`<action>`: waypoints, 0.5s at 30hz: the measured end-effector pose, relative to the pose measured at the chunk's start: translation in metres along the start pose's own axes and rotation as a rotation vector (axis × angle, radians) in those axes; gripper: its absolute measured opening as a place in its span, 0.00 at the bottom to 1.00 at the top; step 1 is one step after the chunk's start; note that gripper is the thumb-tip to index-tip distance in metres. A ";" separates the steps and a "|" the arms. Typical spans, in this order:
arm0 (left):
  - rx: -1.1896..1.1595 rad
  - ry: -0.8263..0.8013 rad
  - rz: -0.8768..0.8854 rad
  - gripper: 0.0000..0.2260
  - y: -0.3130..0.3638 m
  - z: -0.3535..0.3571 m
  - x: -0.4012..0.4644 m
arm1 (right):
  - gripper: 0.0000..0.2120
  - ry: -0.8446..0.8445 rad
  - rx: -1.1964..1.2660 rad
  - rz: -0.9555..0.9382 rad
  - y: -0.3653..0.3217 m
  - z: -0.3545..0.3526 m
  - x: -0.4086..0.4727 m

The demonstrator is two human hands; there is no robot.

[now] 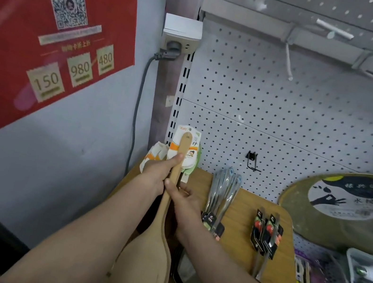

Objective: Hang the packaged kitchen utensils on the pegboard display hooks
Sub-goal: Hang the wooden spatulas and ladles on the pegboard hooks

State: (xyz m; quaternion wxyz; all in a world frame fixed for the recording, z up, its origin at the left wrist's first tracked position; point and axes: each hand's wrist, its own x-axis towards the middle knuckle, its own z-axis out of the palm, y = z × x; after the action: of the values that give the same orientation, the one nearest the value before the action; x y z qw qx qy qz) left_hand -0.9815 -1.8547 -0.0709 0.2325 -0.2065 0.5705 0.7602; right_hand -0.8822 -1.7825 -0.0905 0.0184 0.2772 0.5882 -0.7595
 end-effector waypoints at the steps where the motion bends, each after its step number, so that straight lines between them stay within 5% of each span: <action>1: 0.006 -0.021 -0.008 0.18 0.001 -0.002 0.000 | 0.34 0.013 0.005 0.001 0.000 0.001 0.001; 15: 0.140 -0.177 -0.094 0.13 -0.009 -0.020 0.002 | 0.17 0.087 0.102 -0.034 0.006 0.005 -0.001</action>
State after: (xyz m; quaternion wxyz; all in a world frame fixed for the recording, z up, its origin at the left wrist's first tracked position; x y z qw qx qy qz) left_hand -0.9773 -1.8717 -0.0845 0.3309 -0.1483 0.5891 0.7221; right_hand -0.8809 -1.7891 -0.0940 -0.0343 0.3005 0.5534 -0.7760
